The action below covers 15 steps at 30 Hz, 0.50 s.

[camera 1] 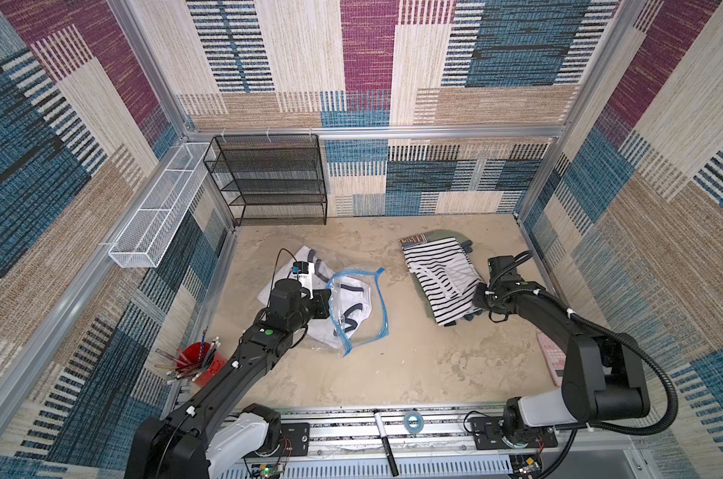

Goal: Take the tank top out of the vacuum bag
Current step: Adjust the tank top.

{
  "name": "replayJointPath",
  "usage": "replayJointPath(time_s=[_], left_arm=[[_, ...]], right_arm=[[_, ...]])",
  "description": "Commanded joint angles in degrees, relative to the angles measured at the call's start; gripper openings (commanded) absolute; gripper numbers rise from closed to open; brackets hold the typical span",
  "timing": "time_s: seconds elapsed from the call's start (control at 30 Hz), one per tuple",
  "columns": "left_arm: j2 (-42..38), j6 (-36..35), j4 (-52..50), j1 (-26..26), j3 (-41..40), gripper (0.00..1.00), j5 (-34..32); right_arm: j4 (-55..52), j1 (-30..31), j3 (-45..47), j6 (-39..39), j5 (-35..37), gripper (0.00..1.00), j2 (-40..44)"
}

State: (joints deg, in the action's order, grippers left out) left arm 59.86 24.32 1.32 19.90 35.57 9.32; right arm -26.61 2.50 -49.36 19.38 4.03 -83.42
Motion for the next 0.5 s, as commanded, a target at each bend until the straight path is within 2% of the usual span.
replayJointPath(time_s=[0.0, 0.07, 0.17, 0.27, 0.33, 0.47], left_arm=[[-0.27, -0.63, -1.39, -0.09, 0.54, 0.00, -0.88], [-0.17, -0.35, -1.32, -0.05, 0.51, 0.00, -0.71], [-0.09, 0.03, -1.11, -0.06, 0.48, 0.00, -0.45], [-0.27, 0.03, -1.30, -0.05, 0.62, 0.00, -0.60], [-0.60, -0.15, -1.69, -0.04, 0.87, 0.00, -0.70], [-1.47, -0.40, -2.04, -0.04, 1.04, 0.00, -0.97]], right_arm=[[5.23, -0.04, -0.16, -1.26, -0.45, 0.39, -0.81], [5.52, -0.06, -0.63, -1.58, 1.30, 0.39, -1.37], [5.51, -0.04, -1.21, -2.46, 4.04, 0.31, -2.14], [5.11, -0.04, -1.66, -3.46, 4.37, 0.10, -3.67], [4.35, -0.04, -2.10, -3.73, 4.34, 0.00, -4.19], [0.88, -0.04, -3.11, -3.87, 3.23, 0.00, -2.16]])
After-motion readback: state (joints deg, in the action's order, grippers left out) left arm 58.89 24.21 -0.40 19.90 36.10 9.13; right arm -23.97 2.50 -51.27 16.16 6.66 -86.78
